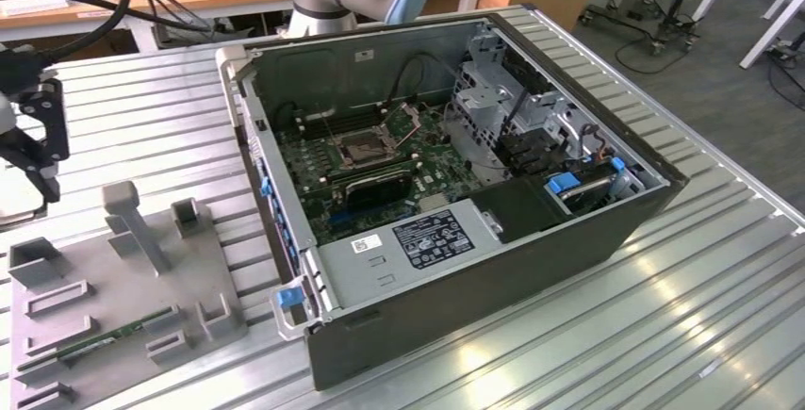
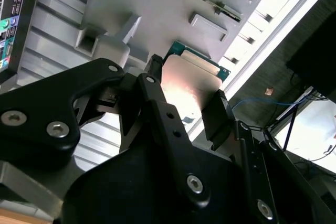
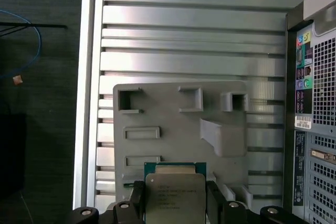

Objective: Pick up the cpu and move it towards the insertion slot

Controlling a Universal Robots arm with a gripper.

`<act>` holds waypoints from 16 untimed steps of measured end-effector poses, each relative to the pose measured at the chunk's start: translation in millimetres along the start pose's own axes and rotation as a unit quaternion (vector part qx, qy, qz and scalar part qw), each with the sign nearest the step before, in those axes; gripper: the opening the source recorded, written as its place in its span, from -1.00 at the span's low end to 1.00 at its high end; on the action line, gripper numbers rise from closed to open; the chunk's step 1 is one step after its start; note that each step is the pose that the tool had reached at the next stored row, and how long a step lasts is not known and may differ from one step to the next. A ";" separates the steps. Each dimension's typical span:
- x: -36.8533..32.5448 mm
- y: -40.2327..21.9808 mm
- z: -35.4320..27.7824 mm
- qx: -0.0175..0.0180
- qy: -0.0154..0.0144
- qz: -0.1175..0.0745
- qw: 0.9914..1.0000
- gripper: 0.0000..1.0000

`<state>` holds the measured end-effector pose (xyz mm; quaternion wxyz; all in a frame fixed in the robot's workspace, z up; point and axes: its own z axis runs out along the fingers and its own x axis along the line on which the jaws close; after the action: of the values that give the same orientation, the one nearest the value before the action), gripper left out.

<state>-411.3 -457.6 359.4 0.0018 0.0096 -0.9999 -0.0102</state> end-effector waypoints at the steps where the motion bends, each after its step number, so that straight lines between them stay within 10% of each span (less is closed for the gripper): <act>1: -2.8 0.0 0.0 0.000 0.000 0.000 1.000 0.09; 16: -51.3 -1.0 -0.2 0.000 0.000 0.000 1.000 0.09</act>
<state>-360.0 -457.6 359.4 0.0018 0.0096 -0.9999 -0.0102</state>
